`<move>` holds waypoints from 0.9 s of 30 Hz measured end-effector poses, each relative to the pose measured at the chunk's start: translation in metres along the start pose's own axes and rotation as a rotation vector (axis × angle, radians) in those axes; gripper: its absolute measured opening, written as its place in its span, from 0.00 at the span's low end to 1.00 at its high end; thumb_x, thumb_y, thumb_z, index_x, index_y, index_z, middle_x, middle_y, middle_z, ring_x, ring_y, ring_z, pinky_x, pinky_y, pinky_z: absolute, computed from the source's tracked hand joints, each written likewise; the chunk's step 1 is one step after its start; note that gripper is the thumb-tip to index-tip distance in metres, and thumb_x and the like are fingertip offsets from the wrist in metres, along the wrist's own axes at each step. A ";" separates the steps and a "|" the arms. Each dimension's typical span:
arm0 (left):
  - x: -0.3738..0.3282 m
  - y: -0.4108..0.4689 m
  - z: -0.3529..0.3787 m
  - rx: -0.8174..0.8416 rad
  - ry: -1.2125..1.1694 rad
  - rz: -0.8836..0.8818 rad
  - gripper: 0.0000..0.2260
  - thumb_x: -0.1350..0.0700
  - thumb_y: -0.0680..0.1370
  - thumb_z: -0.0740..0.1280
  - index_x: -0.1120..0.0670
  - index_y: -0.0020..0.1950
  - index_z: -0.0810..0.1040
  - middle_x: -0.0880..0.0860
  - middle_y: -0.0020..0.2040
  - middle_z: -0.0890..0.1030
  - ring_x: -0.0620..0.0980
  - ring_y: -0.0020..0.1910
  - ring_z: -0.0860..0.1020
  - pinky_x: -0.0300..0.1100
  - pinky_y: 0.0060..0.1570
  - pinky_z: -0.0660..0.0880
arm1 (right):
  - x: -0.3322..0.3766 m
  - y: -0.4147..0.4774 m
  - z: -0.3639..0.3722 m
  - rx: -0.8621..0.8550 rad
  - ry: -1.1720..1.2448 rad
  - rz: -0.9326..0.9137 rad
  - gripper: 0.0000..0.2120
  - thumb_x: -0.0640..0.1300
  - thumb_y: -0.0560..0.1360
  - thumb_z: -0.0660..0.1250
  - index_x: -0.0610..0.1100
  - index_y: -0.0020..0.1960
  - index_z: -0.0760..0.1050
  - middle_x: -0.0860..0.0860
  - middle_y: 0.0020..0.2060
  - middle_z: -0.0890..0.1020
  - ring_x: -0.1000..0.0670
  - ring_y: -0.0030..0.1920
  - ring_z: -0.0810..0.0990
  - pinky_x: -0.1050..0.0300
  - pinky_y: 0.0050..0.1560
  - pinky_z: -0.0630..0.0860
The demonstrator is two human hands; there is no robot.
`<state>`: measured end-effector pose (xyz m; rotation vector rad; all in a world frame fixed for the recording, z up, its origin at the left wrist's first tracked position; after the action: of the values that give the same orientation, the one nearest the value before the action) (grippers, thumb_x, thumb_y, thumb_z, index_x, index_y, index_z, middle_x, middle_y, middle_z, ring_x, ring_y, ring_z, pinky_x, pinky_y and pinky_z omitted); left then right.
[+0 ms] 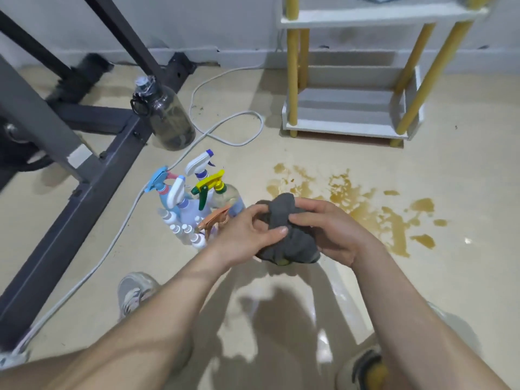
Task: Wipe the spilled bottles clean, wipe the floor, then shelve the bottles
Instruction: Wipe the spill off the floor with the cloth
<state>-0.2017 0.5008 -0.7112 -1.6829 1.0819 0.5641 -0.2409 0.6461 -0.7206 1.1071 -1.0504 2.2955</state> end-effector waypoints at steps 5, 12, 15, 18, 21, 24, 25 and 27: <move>-0.035 -0.031 -0.025 -0.349 0.047 0.054 0.01 0.55 0.76 0.71 0.50 0.44 0.81 0.50 0.32 0.77 0.48 0.33 0.74 0.37 0.32 0.70 | 0.062 -0.047 -0.019 -0.060 -0.592 0.033 0.33 0.33 0.70 0.76 0.49 0.71 0.71 0.46 0.52 0.81 0.45 0.53 0.80 0.54 0.57 0.76; -0.072 -0.022 -0.024 -0.491 0.355 0.215 0.04 0.53 0.77 0.68 0.46 0.43 0.79 0.48 0.28 0.77 0.50 0.31 0.76 0.42 0.35 0.71 | 0.106 -0.098 -0.063 -0.364 -0.940 0.117 0.21 0.57 0.70 0.76 0.43 0.52 0.78 0.48 0.43 0.79 0.48 0.39 0.74 0.58 0.35 0.68; -0.063 0.006 -0.009 -0.540 0.554 0.232 0.05 0.56 0.78 0.65 0.46 0.47 0.78 0.53 0.39 0.80 0.55 0.42 0.78 0.45 0.40 0.72 | 0.077 -0.072 -0.075 -0.443 -0.882 0.013 0.17 0.53 0.72 0.74 0.41 0.49 0.77 0.44 0.46 0.81 0.47 0.43 0.77 0.56 0.40 0.71; -0.035 0.041 0.010 -0.579 0.792 0.313 0.12 0.62 0.75 0.63 0.50 0.55 0.78 0.57 0.52 0.73 0.59 0.54 0.72 0.51 0.49 0.73 | 0.013 -0.024 -0.074 -0.469 -1.220 -0.061 0.18 0.47 0.77 0.65 0.47 0.66 0.71 0.45 0.62 0.74 0.42 0.62 0.73 0.51 0.56 0.74; 0.030 0.081 0.054 -0.289 0.975 0.219 0.10 0.56 0.79 0.60 0.51 0.57 0.77 0.54 0.56 0.73 0.56 0.57 0.71 0.47 0.47 0.71 | -0.083 0.021 -0.063 -0.266 -1.558 -0.071 0.24 0.48 0.81 0.55 0.46 0.76 0.59 0.44 0.76 0.61 0.43 0.75 0.57 0.46 0.67 0.68; 0.106 0.108 0.097 -0.050 1.005 0.047 0.20 0.47 0.82 0.53 0.54 0.71 0.67 0.57 0.67 0.70 0.58 0.64 0.70 0.49 0.63 0.67 | -0.176 0.046 -0.066 -0.115 -1.557 0.075 0.28 0.51 0.81 0.53 0.45 0.79 0.56 0.48 0.79 0.55 0.44 0.78 0.57 0.43 0.72 0.64; 0.123 0.114 0.105 -0.032 1.028 -0.007 0.24 0.47 0.82 0.51 0.56 0.75 0.61 0.60 0.72 0.65 0.60 0.69 0.66 0.52 0.69 0.62 | -0.196 0.054 -0.069 -0.137 -1.559 0.045 0.28 0.52 0.79 0.53 0.45 0.77 0.62 0.48 0.77 0.60 0.44 0.76 0.63 0.43 0.70 0.67; 0.139 0.134 0.107 -0.053 1.055 -0.078 0.26 0.49 0.83 0.49 0.59 0.79 0.49 0.63 0.78 0.53 0.60 0.77 0.53 0.51 0.75 0.48 | -0.209 0.079 -0.074 -0.186 -1.590 -0.057 0.28 0.55 0.77 0.54 0.45 0.74 0.68 0.49 0.73 0.70 0.46 0.73 0.69 0.42 0.70 0.64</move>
<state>-0.2357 0.5335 -0.9260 -2.0927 1.7035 -0.4381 -0.1972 0.6479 -0.9516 2.8166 -1.5063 0.8343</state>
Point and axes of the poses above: each hand's wrist, its own y-axis towards the middle knuckle, its own z-axis out of the palm, x = y × z, the point moved 6 cm from there along y, towards the middle knuckle
